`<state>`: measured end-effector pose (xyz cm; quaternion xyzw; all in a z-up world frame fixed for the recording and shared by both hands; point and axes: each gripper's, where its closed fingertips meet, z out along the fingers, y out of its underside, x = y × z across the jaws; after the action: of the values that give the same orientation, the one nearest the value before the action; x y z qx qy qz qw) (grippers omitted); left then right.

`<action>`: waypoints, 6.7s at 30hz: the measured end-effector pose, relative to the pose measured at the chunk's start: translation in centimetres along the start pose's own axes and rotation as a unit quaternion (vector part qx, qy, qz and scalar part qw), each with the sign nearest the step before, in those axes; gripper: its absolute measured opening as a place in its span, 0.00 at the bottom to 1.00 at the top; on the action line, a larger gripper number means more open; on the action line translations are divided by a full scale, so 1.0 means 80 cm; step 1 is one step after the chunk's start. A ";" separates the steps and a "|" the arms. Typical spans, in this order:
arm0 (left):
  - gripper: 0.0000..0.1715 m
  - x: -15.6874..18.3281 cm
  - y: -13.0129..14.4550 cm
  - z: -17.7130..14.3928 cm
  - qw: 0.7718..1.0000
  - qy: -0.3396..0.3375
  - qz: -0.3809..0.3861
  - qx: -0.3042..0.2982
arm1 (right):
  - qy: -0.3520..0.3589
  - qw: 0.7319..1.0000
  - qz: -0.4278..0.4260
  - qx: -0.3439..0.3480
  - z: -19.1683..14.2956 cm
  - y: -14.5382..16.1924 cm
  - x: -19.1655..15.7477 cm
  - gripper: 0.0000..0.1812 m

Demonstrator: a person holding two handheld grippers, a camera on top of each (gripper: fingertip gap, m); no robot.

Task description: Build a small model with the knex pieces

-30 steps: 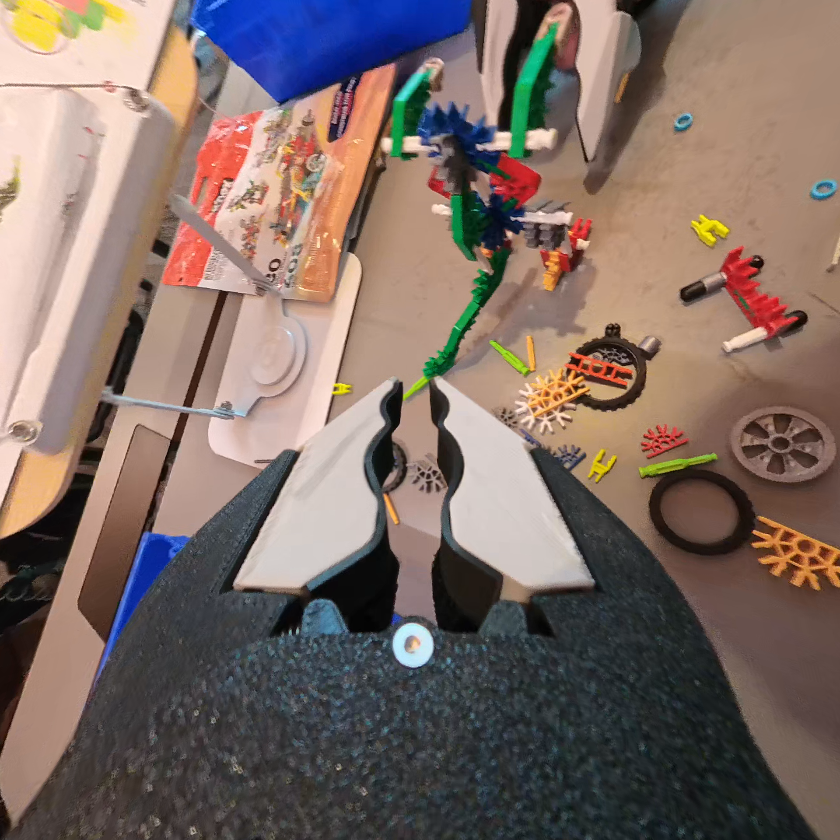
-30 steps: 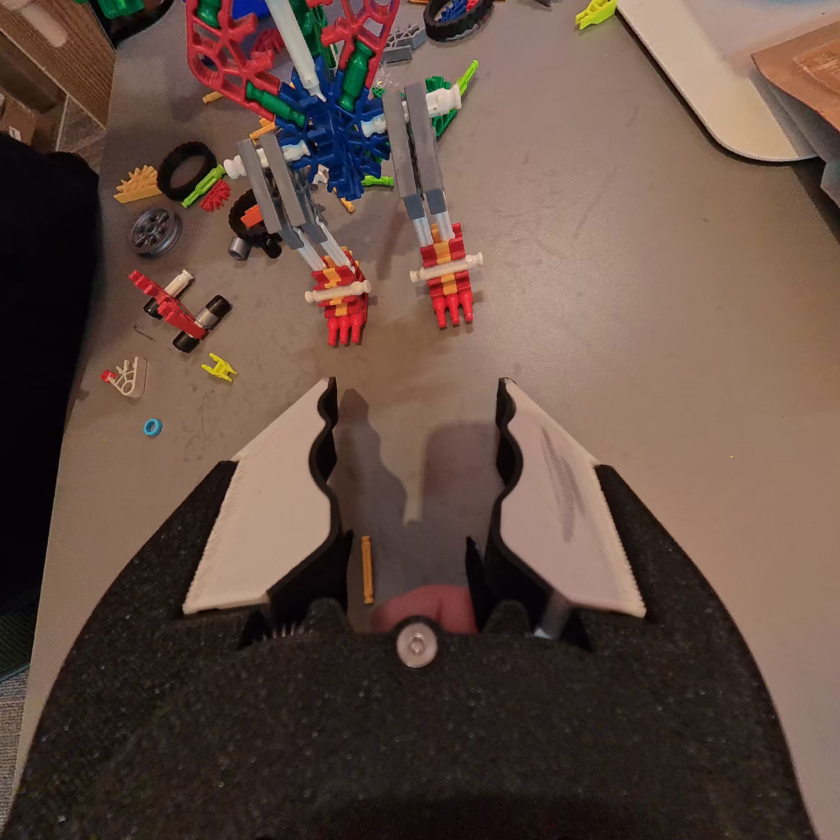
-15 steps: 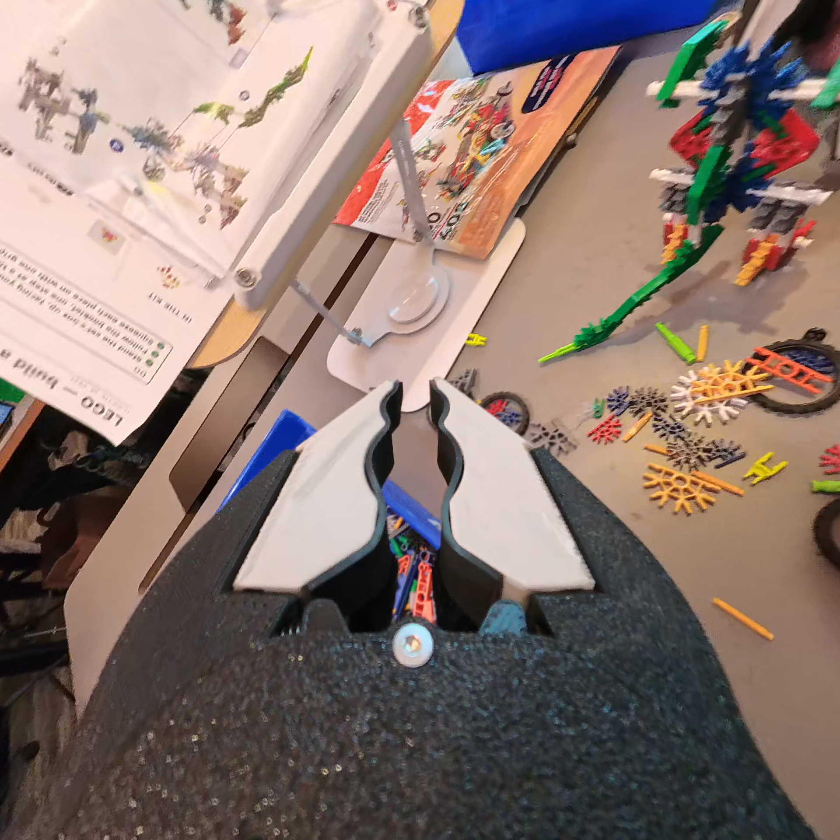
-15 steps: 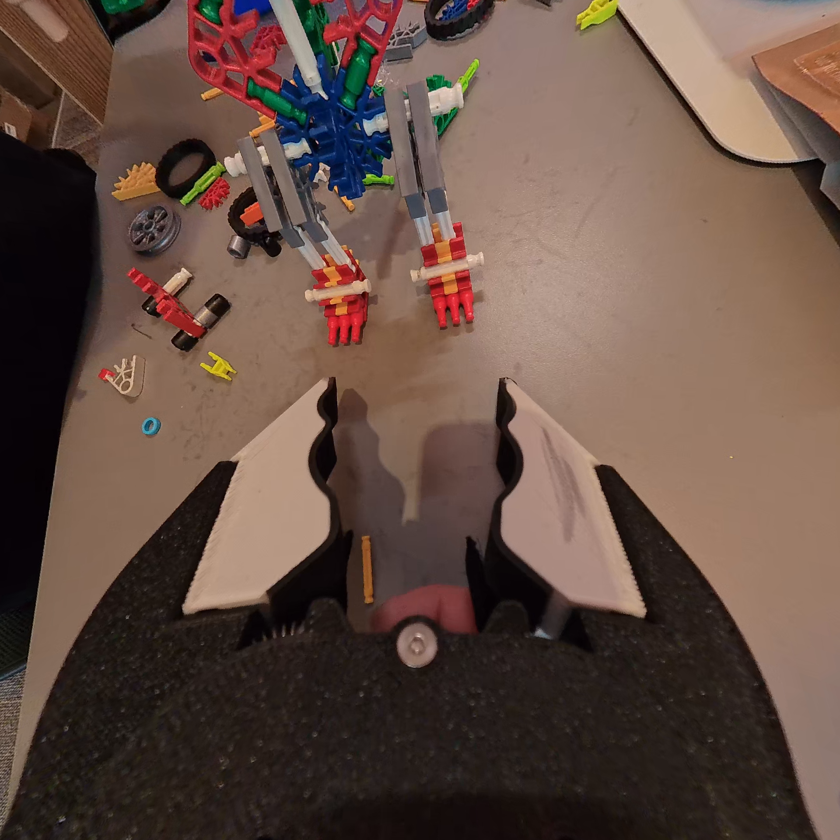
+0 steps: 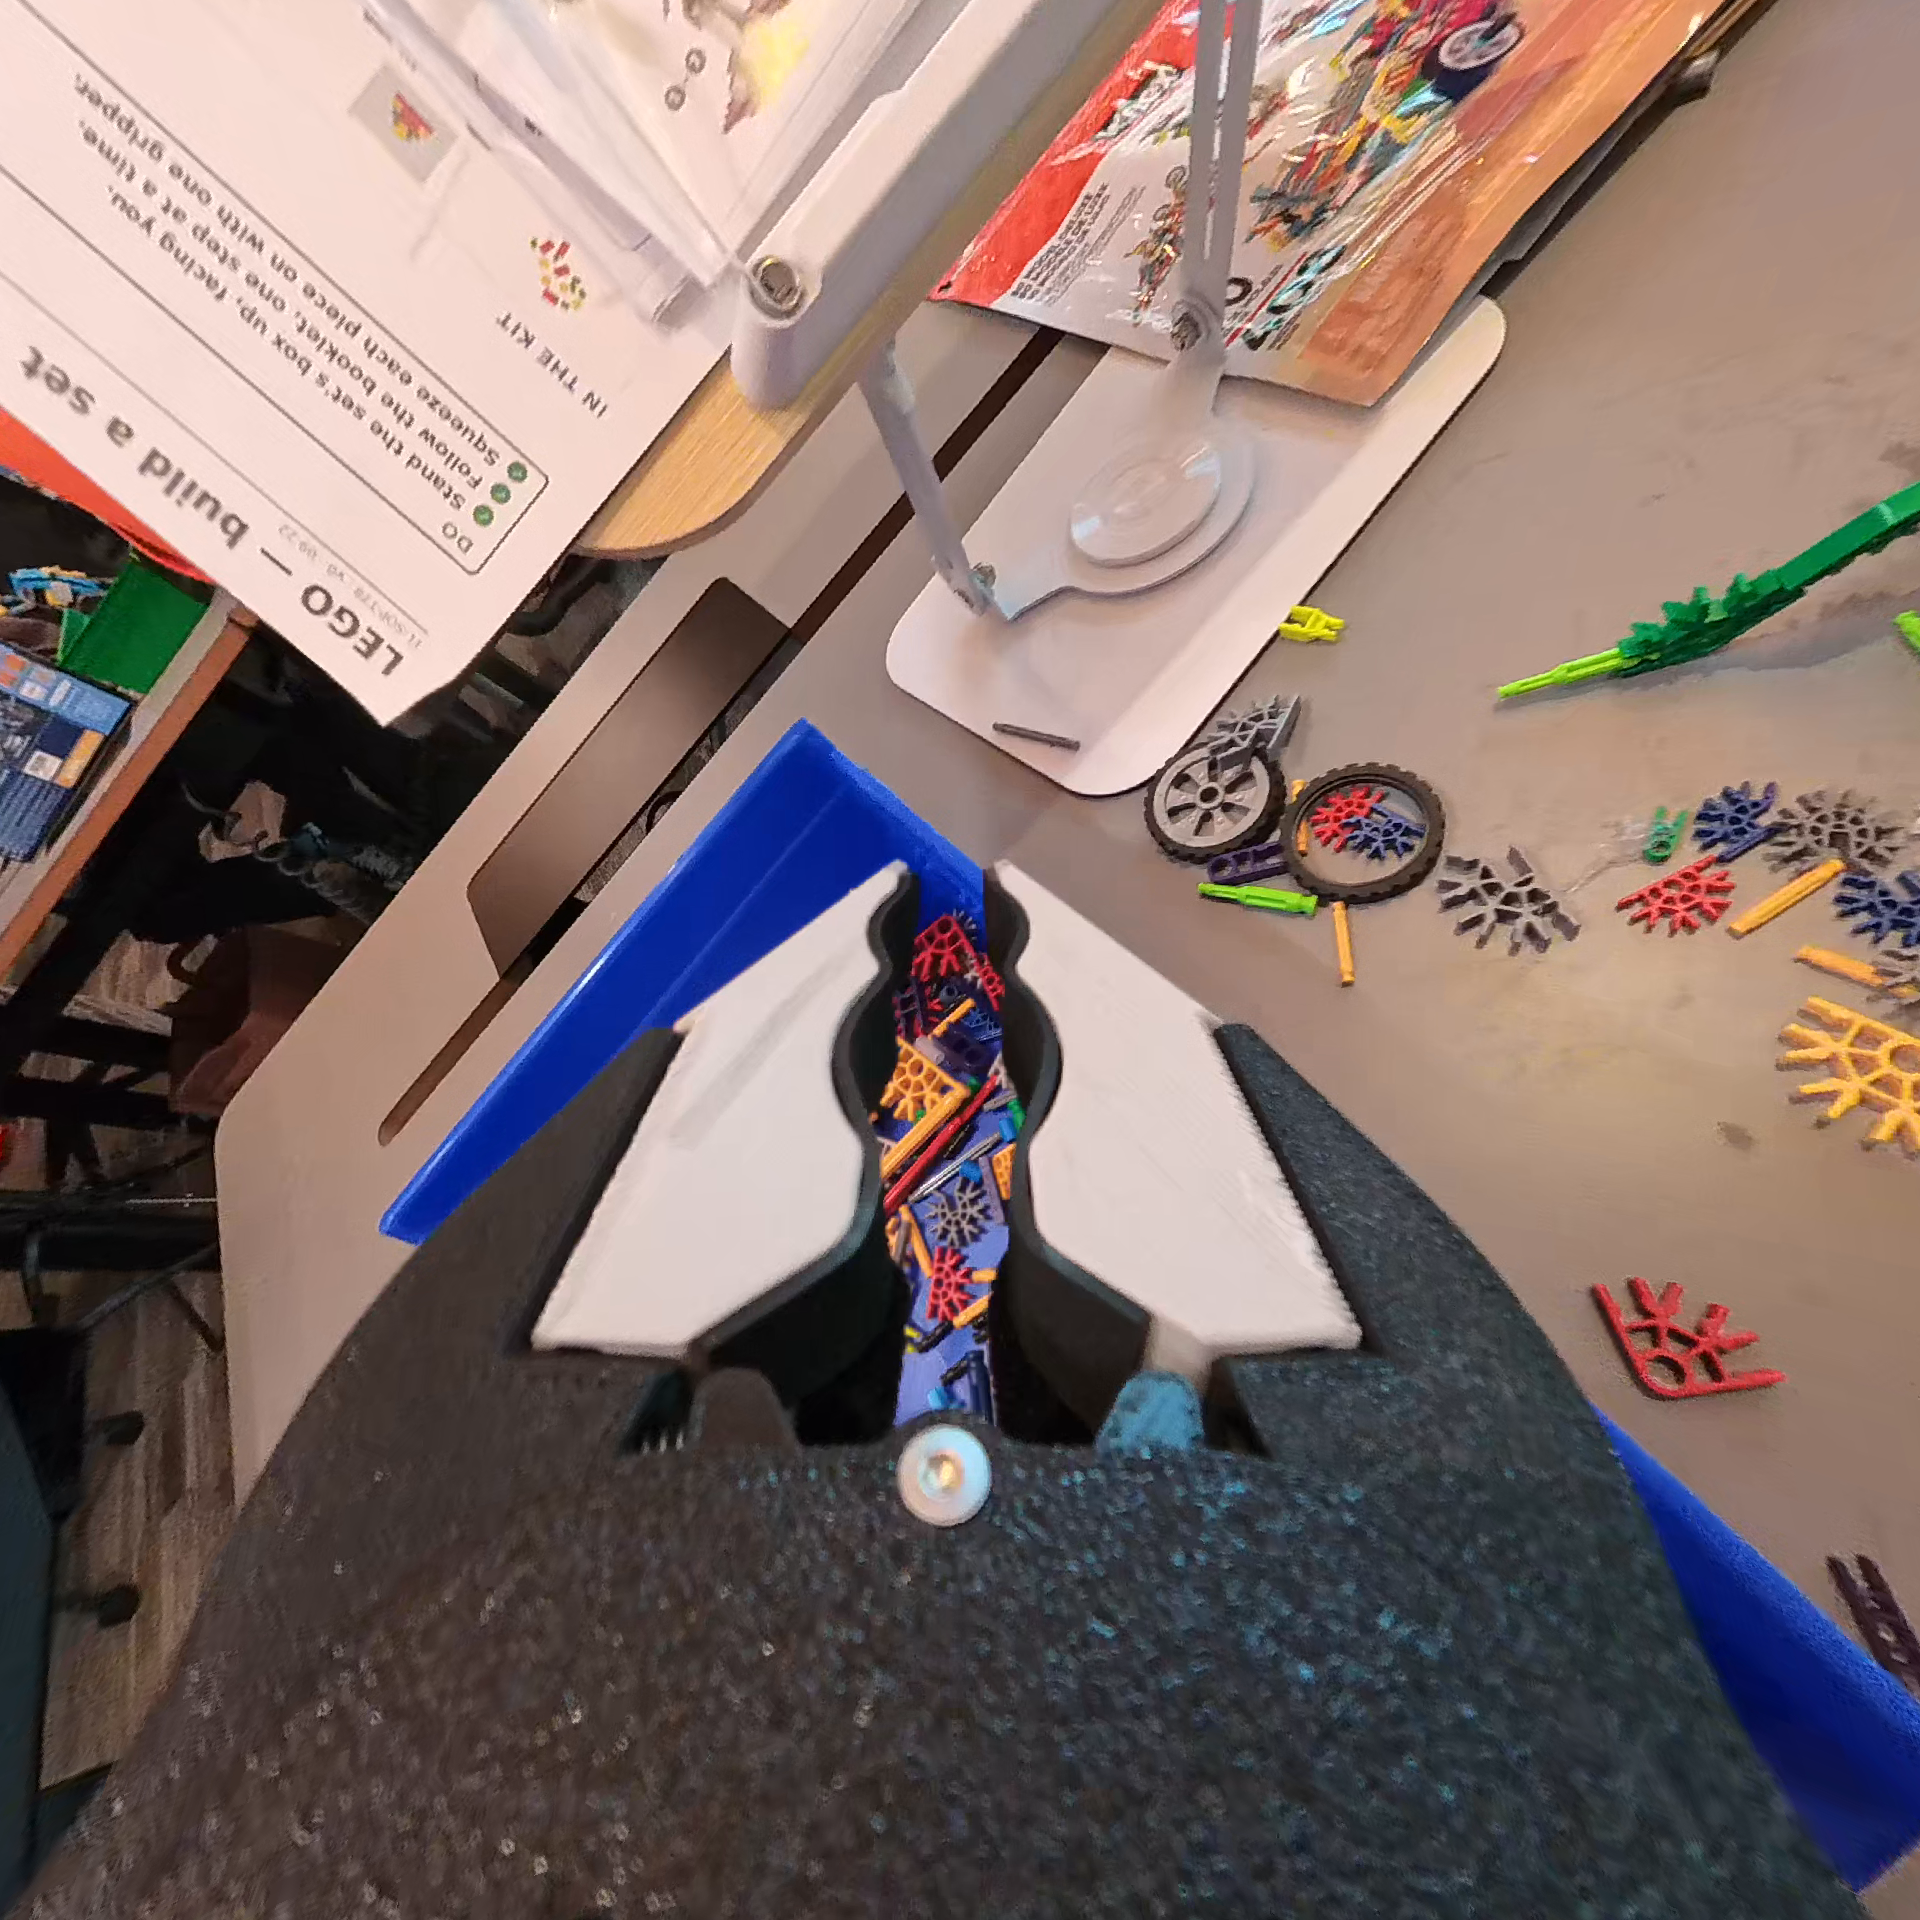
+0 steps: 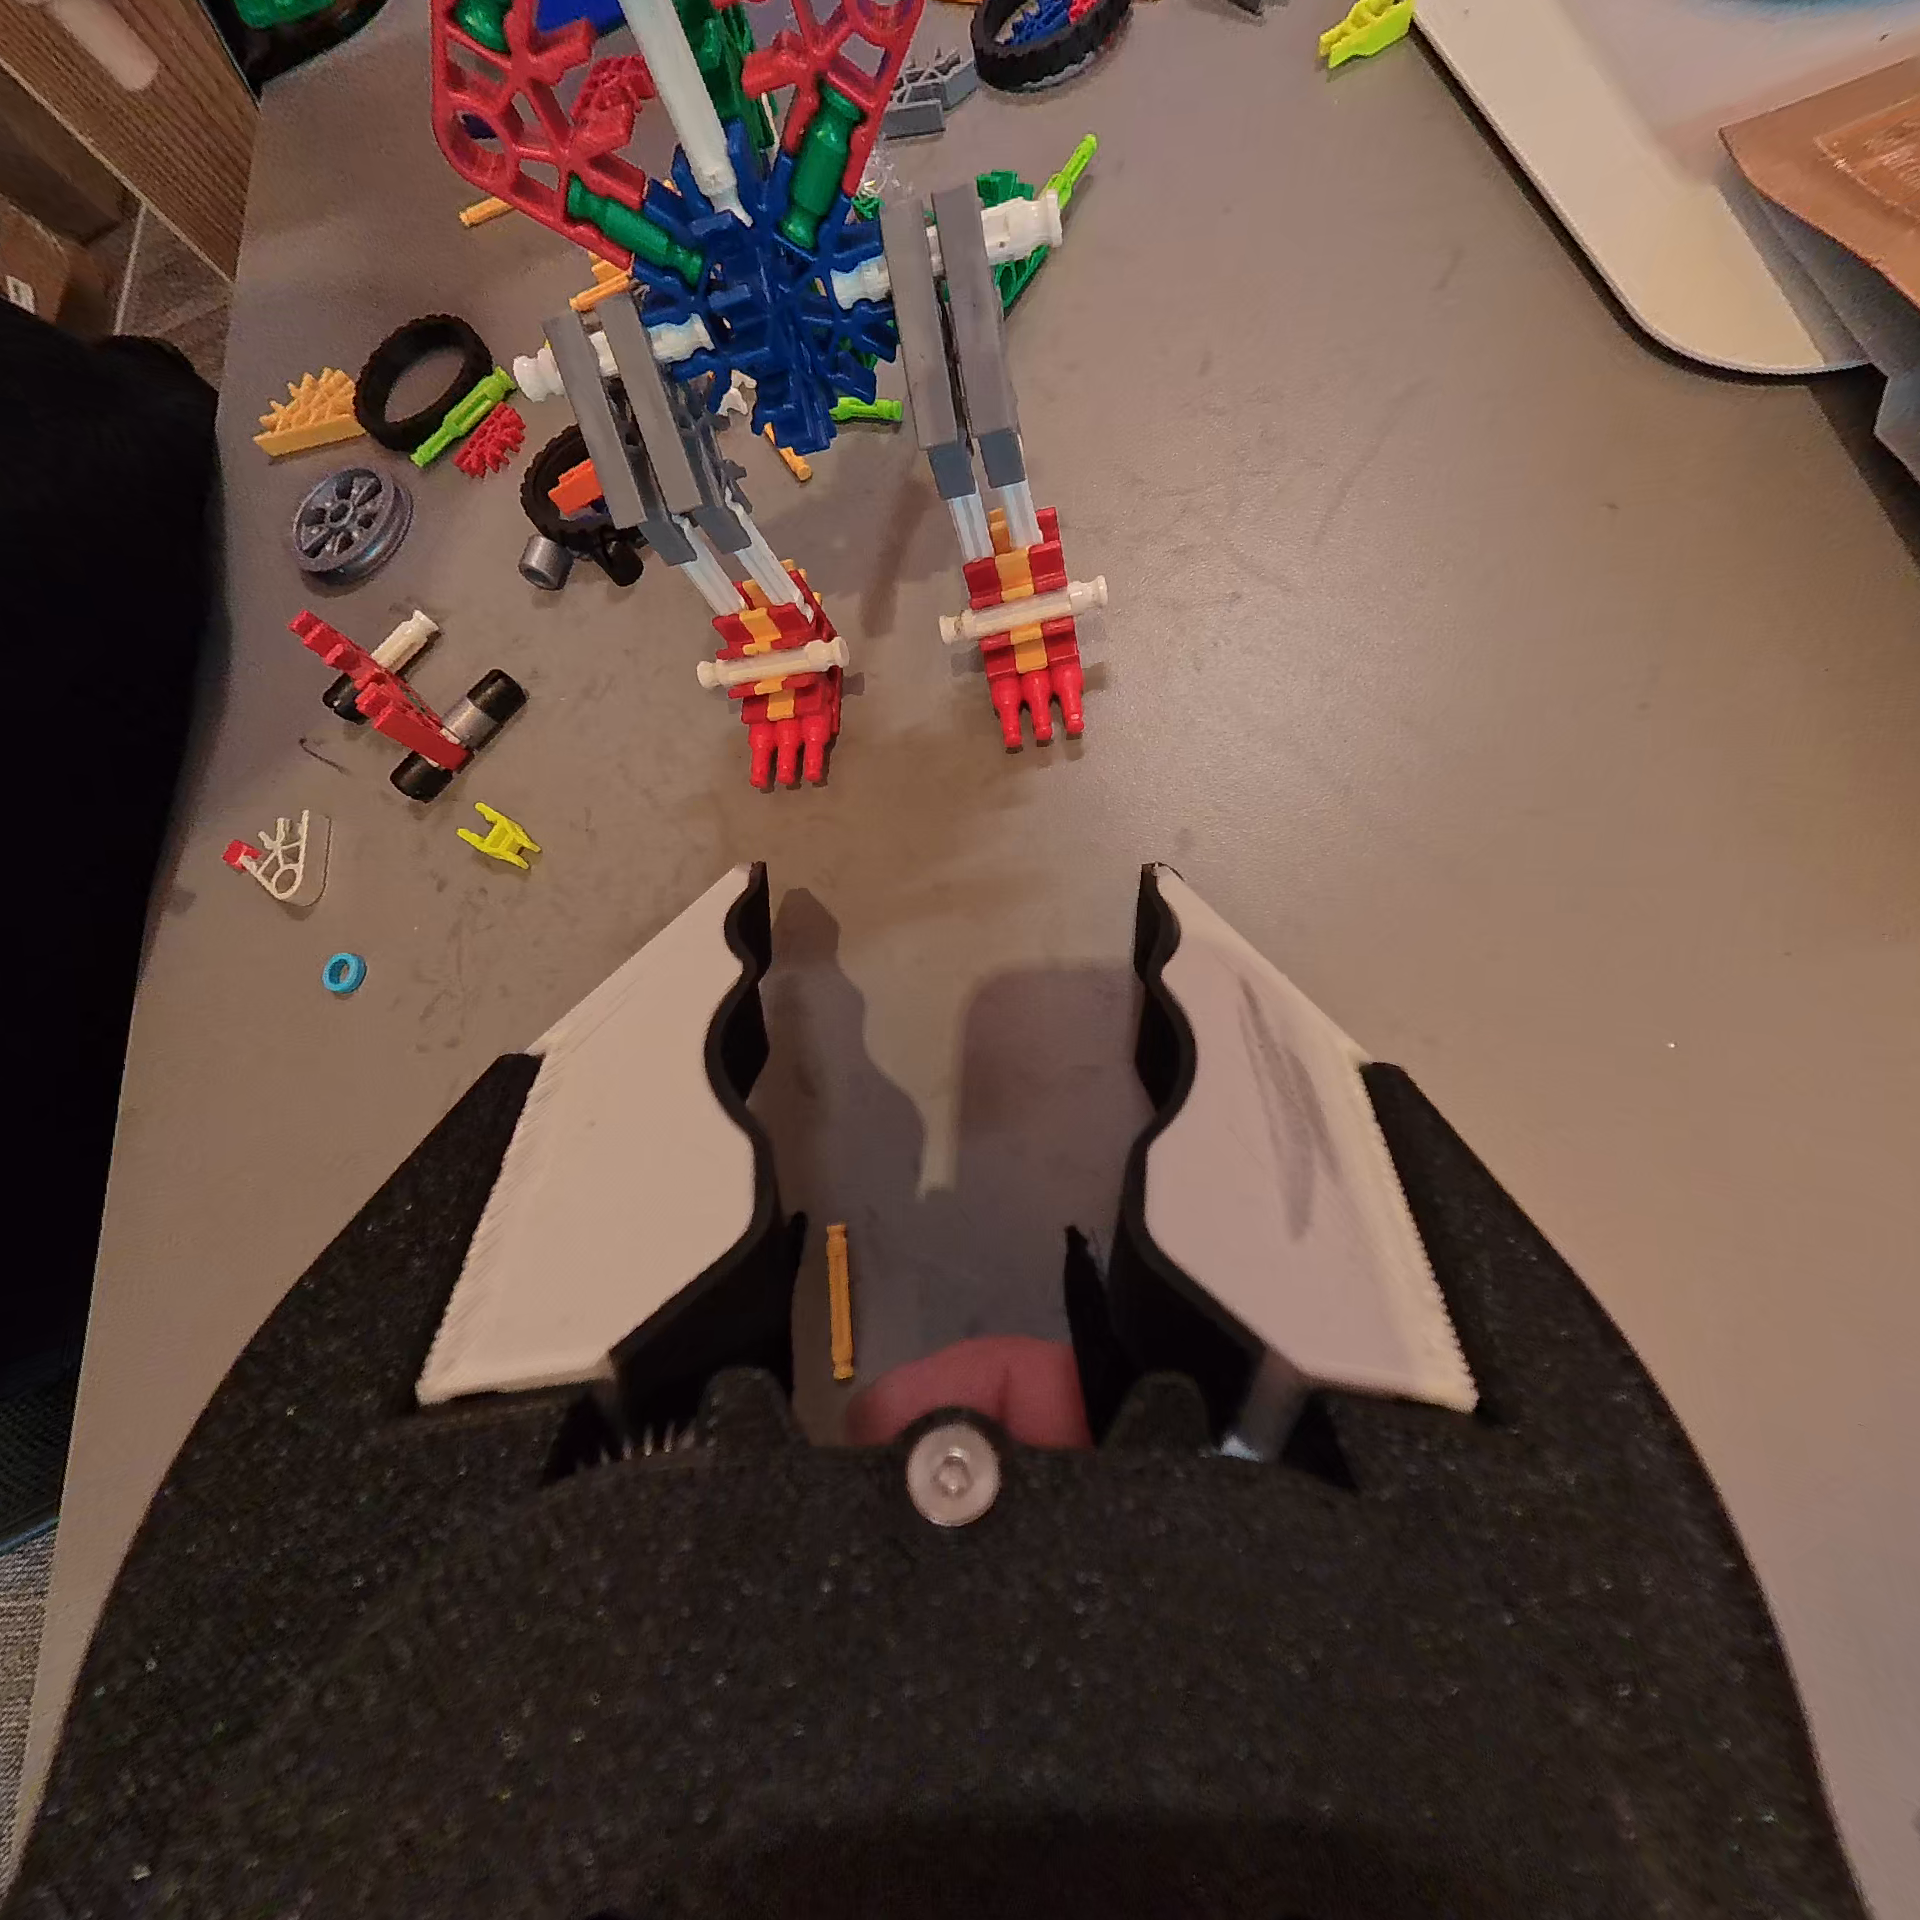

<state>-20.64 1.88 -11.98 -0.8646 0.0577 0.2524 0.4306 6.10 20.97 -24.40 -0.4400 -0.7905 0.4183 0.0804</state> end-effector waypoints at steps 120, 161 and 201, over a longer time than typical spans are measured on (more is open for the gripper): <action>0.12 0.019 0.189 -0.005 0.950 0.117 -0.062 -0.283 | 0.000 1.000 -0.007 -0.002 -0.002 0.004 -0.002 0.39; 0.45 0.033 0.226 -0.038 0.909 0.139 -0.151 -0.364 | -0.001 1.000 -0.006 -0.002 -0.003 0.003 -0.002 0.39; 0.24 0.010 0.194 -0.016 0.946 0.098 -0.085 -0.298 | -0.003 1.000 -0.004 -0.001 -0.003 0.003 -0.002 0.39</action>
<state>-24.37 -8.63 -22.83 -0.9756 -0.0520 0.1346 0.1654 6.46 21.04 -24.40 -0.4360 -0.7930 0.4180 0.0794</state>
